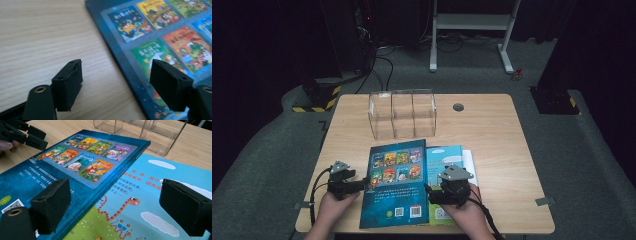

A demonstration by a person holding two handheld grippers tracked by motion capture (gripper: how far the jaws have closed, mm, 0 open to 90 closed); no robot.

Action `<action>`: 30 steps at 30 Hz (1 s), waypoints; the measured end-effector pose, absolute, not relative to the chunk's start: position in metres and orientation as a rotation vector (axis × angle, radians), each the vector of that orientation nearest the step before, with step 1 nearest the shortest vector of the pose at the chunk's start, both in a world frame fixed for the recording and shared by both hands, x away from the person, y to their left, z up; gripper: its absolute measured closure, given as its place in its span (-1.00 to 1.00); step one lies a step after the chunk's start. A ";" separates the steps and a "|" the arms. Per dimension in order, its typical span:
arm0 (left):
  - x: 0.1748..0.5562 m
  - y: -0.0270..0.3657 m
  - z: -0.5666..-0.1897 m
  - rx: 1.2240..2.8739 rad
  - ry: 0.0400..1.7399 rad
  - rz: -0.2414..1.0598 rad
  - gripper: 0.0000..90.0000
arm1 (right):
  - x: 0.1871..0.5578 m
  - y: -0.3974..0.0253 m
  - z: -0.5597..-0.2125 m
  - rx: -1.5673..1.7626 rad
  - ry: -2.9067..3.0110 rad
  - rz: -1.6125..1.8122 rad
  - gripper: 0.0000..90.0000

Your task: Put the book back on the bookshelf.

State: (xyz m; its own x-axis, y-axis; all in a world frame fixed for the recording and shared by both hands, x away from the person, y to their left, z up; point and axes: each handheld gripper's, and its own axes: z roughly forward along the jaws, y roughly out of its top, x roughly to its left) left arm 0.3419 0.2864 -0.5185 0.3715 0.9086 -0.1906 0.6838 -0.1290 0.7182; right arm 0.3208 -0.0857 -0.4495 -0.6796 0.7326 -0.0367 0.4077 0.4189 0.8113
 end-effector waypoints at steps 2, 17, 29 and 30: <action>0.341 0.282 -0.519 1.900 1.370 0.348 -0.49 | 0.321 -0.085 -0.450 0.976 2.293 1.149 -0.78; 0.335 0.260 -0.521 1.908 1.299 0.240 -0.68 | 0.321 -0.086 -0.451 0.995 2.291 1.145 -0.77; 0.332 0.252 -0.519 1.937 1.275 0.226 -0.65 | 0.322 -0.085 -0.450 0.998 2.291 1.145 -0.77; 0.331 0.249 -0.519 1.935 1.272 0.212 -0.65 | 0.322 -0.085 -0.450 1.000 2.289 1.150 -0.77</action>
